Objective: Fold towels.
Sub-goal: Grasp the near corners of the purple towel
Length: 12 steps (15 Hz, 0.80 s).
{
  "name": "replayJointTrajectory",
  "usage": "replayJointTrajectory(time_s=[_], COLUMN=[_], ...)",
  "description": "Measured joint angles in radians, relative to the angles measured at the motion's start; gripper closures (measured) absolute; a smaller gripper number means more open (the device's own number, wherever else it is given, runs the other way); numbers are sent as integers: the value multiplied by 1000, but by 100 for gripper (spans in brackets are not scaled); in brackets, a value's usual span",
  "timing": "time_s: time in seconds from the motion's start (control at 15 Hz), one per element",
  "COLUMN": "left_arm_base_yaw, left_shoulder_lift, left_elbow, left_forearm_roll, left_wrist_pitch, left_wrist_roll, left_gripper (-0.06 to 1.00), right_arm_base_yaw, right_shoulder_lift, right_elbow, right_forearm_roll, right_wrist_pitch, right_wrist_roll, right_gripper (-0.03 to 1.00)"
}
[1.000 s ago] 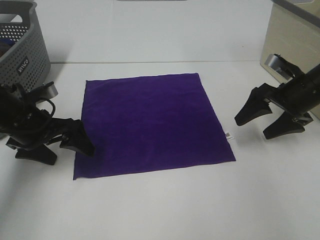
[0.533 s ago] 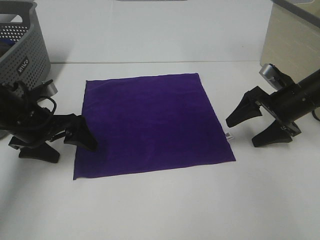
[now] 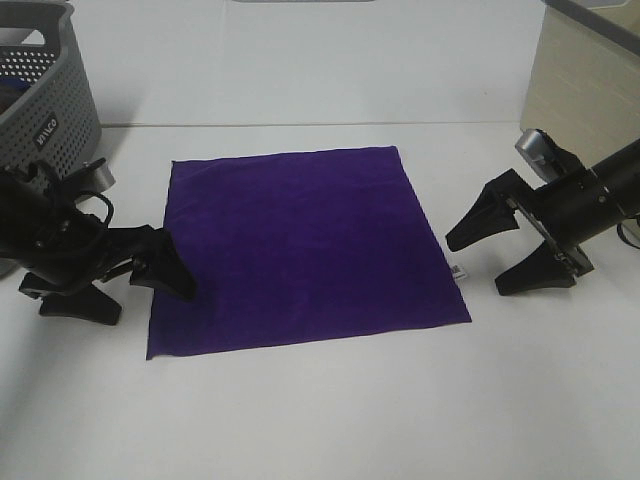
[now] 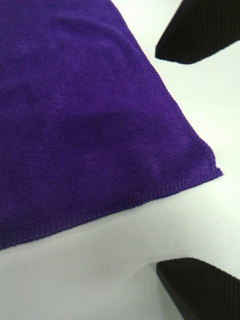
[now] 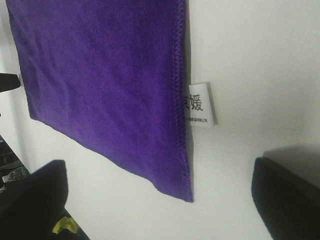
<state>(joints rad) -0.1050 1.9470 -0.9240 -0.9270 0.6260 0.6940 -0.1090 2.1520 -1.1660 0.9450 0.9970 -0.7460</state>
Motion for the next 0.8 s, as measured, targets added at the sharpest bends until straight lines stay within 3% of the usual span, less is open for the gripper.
replayJointTrajectory(time_s=[0.67, 0.8], left_arm_base_yaw=[0, 0], left_shoulder_lift=[4, 45], left_elbow=[0, -20], left_forearm_roll=[-5, -38], left_wrist_pitch=[-13, 32], left_wrist_roll=[-84, -88], left_gripper=[-3, 0], right_arm_base_yaw=[2, 55], right_shoulder_lift=[0, 0], right_elbow=[0, -2], right_forearm_roll=[-2, -3], right_wrist_pitch=[0, -28], right_wrist_roll=[0, 0], right_gripper=[-1, -1])
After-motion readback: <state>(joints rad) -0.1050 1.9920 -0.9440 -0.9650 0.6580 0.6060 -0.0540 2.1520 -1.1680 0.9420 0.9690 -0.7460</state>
